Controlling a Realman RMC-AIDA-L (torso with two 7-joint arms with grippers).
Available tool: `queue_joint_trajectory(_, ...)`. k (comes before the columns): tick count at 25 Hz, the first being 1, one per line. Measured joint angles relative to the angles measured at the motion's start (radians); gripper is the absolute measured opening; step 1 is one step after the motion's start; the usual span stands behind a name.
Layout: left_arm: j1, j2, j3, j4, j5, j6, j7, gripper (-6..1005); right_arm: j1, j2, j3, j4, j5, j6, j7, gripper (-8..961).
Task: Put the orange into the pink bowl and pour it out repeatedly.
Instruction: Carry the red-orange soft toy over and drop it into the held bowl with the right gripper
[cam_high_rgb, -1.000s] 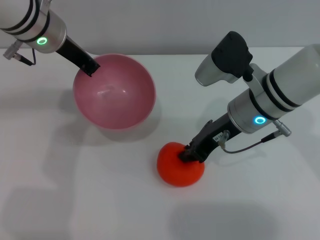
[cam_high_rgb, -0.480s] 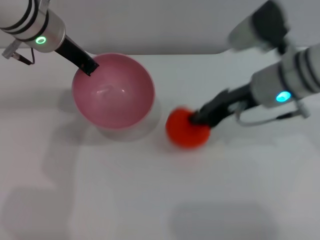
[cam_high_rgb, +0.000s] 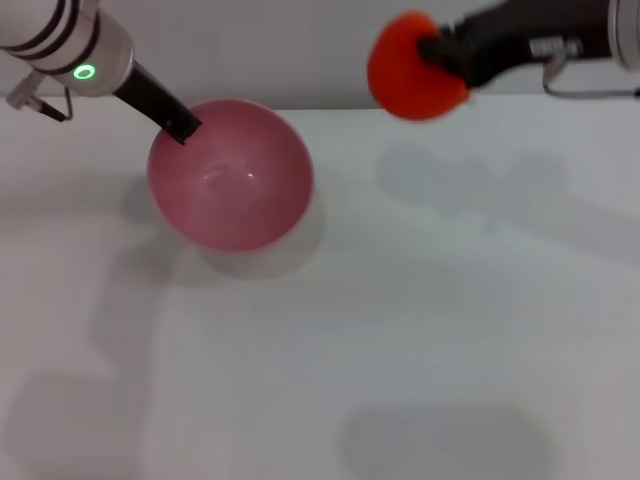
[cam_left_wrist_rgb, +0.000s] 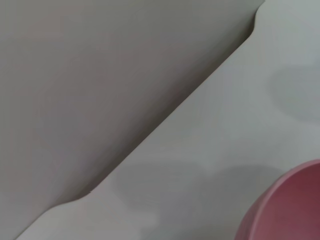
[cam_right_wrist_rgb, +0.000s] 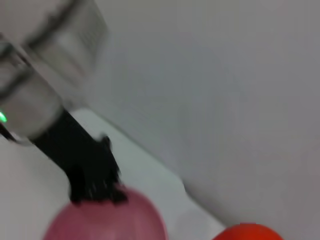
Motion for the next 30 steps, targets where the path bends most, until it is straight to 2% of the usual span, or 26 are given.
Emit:
queue_joint_trajectory(3, 0.000, 0.000, 0.000, 0.000, 0.000, 0.000, 0.000, 45, 0.017, 0.000, -0.036, -0.058, 0.011, 0.004, 0.003, 61)
queue_joint_trajectory(4, -0.008, -0.011, 0.001, 0.000, -0.002, -0.003, 0.002, 45, 0.026, 0.000, -0.050, -0.066, 0.017, 0.005, 0.003, 61)
queue_joint_trajectory(7, -0.011, -0.016, 0.005, -0.002, -0.005, -0.007, 0.001, 45, 0.055, -0.001, -0.092, -0.065, 0.036, 0.008, 0.003, 63)
queue_joint_trajectory(10, -0.017, -0.021, 0.039, -0.004, -0.013, -0.009, -0.014, 45, 0.082, -0.001, -0.136, -0.034, 0.043, 0.026, 0.000, 64)
queue_joint_trajectory(19, -0.019, -0.024, 0.066, -0.012, -0.060, -0.028, -0.015, 46, 0.127, -0.002, -0.223, 0.117, 0.050, 0.094, -0.043, 69)
queue_joint_trajectory(27, -0.019, -0.024, 0.078, -0.013, -0.063, -0.033, -0.013, 46, 0.126, -0.001, -0.259, 0.154, 0.050, 0.149, -0.056, 73)
queue_joint_trajectory(30, -0.016, -0.023, 0.078, -0.013, -0.063, -0.034, -0.011, 46, 0.117, 0.000, -0.260, 0.148, 0.050, 0.171, -0.056, 285)
